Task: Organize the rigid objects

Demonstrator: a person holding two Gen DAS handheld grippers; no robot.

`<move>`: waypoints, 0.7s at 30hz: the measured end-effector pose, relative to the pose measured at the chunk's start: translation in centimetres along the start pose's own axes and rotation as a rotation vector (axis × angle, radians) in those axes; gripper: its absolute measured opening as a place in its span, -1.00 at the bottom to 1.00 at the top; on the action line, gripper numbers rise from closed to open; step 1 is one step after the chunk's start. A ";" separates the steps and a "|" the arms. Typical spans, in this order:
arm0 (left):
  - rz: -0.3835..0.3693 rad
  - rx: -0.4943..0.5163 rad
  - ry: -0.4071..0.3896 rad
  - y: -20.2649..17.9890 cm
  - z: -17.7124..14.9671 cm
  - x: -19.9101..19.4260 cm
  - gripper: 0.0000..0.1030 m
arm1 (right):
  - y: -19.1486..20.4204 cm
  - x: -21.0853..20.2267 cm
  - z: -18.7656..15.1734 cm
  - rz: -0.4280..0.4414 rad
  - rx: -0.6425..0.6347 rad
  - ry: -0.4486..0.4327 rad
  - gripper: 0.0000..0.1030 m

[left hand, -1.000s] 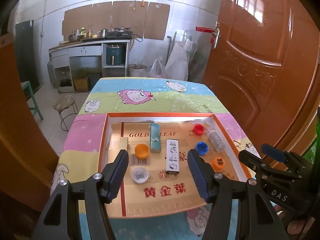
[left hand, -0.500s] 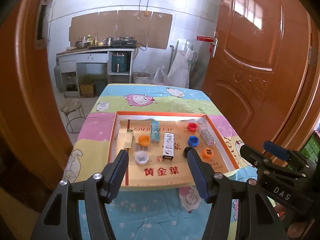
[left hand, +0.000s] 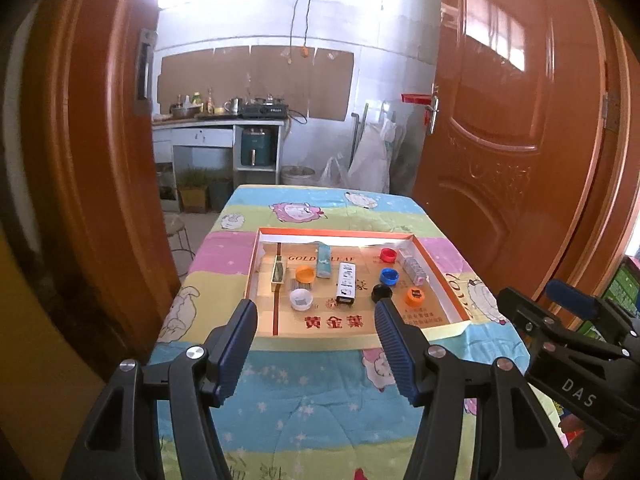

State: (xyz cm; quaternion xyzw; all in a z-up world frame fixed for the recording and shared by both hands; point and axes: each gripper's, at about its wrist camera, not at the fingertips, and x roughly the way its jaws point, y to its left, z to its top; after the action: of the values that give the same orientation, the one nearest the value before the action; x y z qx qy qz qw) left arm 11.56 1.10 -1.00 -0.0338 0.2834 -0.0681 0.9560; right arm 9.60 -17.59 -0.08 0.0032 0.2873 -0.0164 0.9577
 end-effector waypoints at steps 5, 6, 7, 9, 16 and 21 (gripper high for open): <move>-0.033 0.021 -0.013 -0.6 -0.9 -2.0 0.18 | 0.3 -2.2 -1.1 0.005 0.002 -0.019 0.44; -0.034 0.021 -0.018 -0.7 -1.0 -2.3 0.18 | 0.3 -2.7 -1.3 0.006 0.001 -0.023 0.44; -0.033 0.019 -0.025 -0.7 -1.2 -2.8 0.18 | 0.5 -3.2 -1.5 0.005 -0.001 -0.030 0.44; -0.023 0.016 -0.036 -0.7 -1.4 -3.6 0.18 | 0.6 -4.2 -1.8 0.004 -0.006 -0.044 0.44; 0.005 0.019 -0.065 -0.7 -2.5 -6.2 0.17 | 0.7 -6.9 -3.1 0.003 0.007 -0.070 0.44; 0.028 0.020 -0.083 -1.1 -3.0 -7.7 0.17 | 0.9 -8.7 -3.8 0.001 -0.002 -0.093 0.44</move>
State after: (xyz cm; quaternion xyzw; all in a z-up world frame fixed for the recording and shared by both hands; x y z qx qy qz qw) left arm 3.41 1.13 0.74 -0.0230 0.2431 -0.0560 0.9681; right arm 0.27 -16.42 1.57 0.0017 0.2427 -0.0160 0.9700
